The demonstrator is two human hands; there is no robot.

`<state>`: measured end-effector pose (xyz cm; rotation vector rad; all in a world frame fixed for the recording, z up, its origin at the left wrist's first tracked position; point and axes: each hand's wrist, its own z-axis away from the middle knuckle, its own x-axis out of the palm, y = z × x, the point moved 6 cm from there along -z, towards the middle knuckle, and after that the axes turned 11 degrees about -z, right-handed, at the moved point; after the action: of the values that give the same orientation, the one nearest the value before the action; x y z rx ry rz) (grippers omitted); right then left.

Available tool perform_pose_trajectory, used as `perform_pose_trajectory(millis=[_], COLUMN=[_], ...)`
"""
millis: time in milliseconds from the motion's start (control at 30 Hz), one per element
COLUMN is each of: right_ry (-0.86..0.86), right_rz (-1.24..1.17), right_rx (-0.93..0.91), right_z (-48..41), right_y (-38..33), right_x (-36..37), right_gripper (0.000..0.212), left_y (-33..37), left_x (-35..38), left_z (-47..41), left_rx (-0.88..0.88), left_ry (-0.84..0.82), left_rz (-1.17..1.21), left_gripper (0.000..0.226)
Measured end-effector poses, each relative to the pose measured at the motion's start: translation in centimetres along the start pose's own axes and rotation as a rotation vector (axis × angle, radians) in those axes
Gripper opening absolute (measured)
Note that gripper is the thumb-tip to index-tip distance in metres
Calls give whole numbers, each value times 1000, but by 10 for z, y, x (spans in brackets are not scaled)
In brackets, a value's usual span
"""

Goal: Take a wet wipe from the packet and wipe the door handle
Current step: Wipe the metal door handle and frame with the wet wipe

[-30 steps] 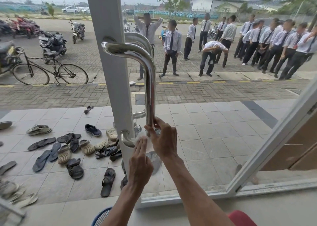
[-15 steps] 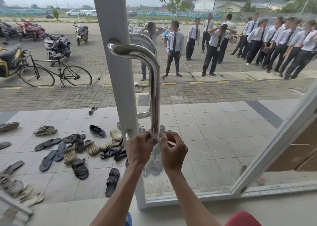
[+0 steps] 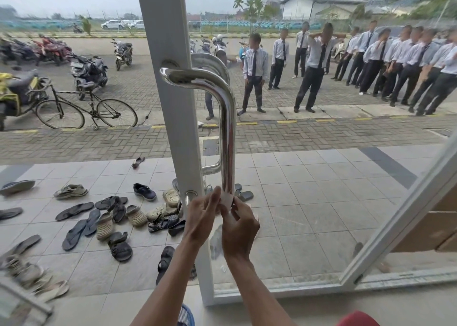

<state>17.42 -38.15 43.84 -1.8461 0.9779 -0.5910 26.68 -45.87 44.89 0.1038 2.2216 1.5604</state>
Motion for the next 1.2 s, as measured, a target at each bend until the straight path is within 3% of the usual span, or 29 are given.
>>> perform_pose_trajectory(millis=[100, 233, 333, 467, 533, 600, 733, 900, 1200], right_ry=[-2, 16, 45, 120, 156, 150, 73, -60, 9], right_rz=[-11, -93, -127, -96, -97, -73, 100, 136, 221], right_rx=[48, 75, 79, 57, 85, 93, -7, 41, -48], right_z=[-5, -2, 0, 0, -3, -7, -8, -5, -28], right_y=[2, 2, 5, 12, 17, 15, 0, 1, -40], right_x=[2, -2, -6, -13, -14, -11, -1, -1, 11], right_gripper=[28, 35, 34, 17, 9, 14, 27, 33, 38], left_y=[-4, -8, -14, -24, -33, -41, -49, -53, -61], left_x=[-2, -11, -20, -35, -37, -35, -32, -36, -45], left_z=[3, 7, 10, 13, 14, 15, 19, 18, 14], left_rx=[-9, -6, 36, 89, 82, 93, 69, -18, -63], left_ry=[-48, 24, 147, 335, 350, 316, 284, 294, 306], left_rz=[59, -63, -262, -566, -654, -690, -639, -476, -372], left_gripper=[87, 60, 57, 17, 21, 29, 36, 38, 38])
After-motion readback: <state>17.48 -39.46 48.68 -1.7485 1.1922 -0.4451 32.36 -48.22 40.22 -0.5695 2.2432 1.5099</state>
